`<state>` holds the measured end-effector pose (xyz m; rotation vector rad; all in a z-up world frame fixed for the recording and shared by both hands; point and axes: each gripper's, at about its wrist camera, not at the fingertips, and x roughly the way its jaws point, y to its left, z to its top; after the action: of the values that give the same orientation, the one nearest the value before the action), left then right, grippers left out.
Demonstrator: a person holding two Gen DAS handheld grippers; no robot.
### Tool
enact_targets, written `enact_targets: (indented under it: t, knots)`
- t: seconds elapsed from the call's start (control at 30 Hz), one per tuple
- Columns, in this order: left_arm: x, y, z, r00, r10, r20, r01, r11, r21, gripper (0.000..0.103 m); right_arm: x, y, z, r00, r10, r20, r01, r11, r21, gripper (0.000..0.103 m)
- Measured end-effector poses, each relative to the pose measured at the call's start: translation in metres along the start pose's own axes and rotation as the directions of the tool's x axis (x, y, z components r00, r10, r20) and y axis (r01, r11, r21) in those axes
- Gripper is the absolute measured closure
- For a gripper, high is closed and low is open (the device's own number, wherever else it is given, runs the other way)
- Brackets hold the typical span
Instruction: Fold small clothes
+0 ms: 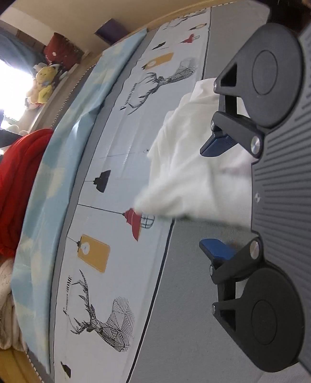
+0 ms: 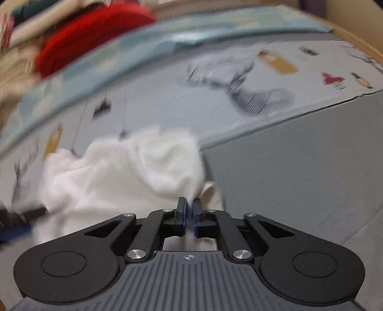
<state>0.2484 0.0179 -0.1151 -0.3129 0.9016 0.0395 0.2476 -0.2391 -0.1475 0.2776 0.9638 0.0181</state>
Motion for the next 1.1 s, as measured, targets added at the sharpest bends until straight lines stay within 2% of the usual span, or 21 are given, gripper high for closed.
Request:
enact_targets:
  t: [0.03, 0.13, 0.27, 0.33, 0.37, 0.47, 0.57, 0.63, 0.67, 0.73, 0.77, 0.8, 0.9, 0.97, 1.03, 1.1]
  knots:
    - [-0.001, 0.002, 0.000, 1.000, 0.000, -0.009, 0.000, 1.000, 0.011, 0.025, 0.004, 0.007, -0.002, 0.999, -0.026, -0.025, 0.026, 0.999, -0.029, 0.094]
    - [-0.006, 0.004, -0.001, 1.000, -0.008, -0.011, 0.009, 0.999, 0.049, 0.027, 0.001, 0.010, -0.001, 0.997, -0.079, -0.006, 0.078, 0.996, -0.052, 0.085]
    - [-0.014, -0.002, -0.009, 1.000, -0.025, -0.006, 0.026, 0.995, 0.101, 0.030, -0.019, 0.006, 0.004, 0.986, -0.140, 0.092, 0.147, 0.987, -0.070, 0.081]
    - [-0.016, -0.008, -0.012, 1.000, -0.022, 0.000, 0.022, 0.991, 0.130, 0.030, -0.033, 0.004, 0.006, 0.980, -0.130, 0.149, 0.146, 0.985, -0.096, 0.076]
    - [-0.018, -0.010, -0.015, 1.000, -0.025, 0.007, 0.024, 0.989, 0.144, 0.031, -0.037, 0.004, 0.007, 0.979, -0.115, 0.166, 0.134, 0.985, -0.109, 0.070]
    - [-0.024, -0.016, -0.019, 0.999, -0.029, 0.024, 0.024, 0.981, 0.191, 0.040, -0.046, 0.006, 0.007, 0.981, -0.067, 0.182, 0.095, 0.984, -0.150, 0.062]
    - [-0.031, -0.021, -0.024, 0.998, -0.054, 0.029, 0.046, 0.970, 0.238, 0.053, -0.048, 0.011, 0.005, 0.989, -0.022, 0.149, 0.051, 0.980, -0.193, 0.060]
    - [-0.031, -0.023, -0.027, 0.998, -0.064, 0.018, 0.057, 0.962, 0.266, 0.060, -0.040, 0.013, 0.001, 0.998, -0.007, 0.063, 0.020, 0.978, -0.208, 0.056]
    - [-0.028, -0.023, -0.030, 0.998, -0.056, -0.006, 0.055, 0.958, 0.283, 0.064, -0.032, 0.014, -0.002, 0.999, -0.034, 0.006, 0.035, 0.973, -0.227, 0.056]
    - [-0.010, -0.021, -0.038, 0.995, 0.017, -0.103, 0.017, 0.949, 0.316, 0.065, -0.013, 0.015, -0.011, 0.988, -0.124, -0.097, 0.092, 0.955, -0.283, 0.056]
    - [0.002, -0.018, -0.044, 0.982, 0.069, -0.173, -0.008, 0.944, 0.329, 0.064, -0.010, 0.015, -0.012, 0.984, -0.142, -0.108, 0.105, 0.950, -0.293, 0.054]
    - [0.008, -0.014, -0.048, 0.972, 0.092, -0.218, -0.017, 0.946, 0.323, 0.064, -0.010, 0.015, -0.011, 0.985, -0.139, -0.103, 0.105, 0.952, -0.286, 0.054]
    - [-0.002, -0.010, -0.040, 0.983, 0.052, -0.179, -0.005, 0.967, 0.255, 0.064, -0.013, 0.011, -0.007, 0.985, -0.131, -0.110, 0.099, 0.962, -0.256, 0.054]
    - [-0.007, -0.011, -0.040, 0.985, 0.055, -0.160, -0.011, 0.964, 0.266, 0.064, -0.018, 0.011, -0.006, 0.988, -0.139, -0.073, 0.115, 0.959, -0.259, 0.054]
    - [-0.001, -0.013, -0.046, 0.975, 0.083, -0.206, -0.021, 0.958, 0.286, 0.064, -0.024, 0.009, -0.004, 0.991, -0.129, -0.047, 0.113, 0.962, -0.250, 0.054]
    - [0.006, -0.014, -0.054, 0.962, 0.096, -0.256, -0.012, 0.950, 0.311, 0.055, -0.023, 0.004, -0.005, 0.989, -0.124, -0.082, 0.101, 0.965, -0.243, 0.052]
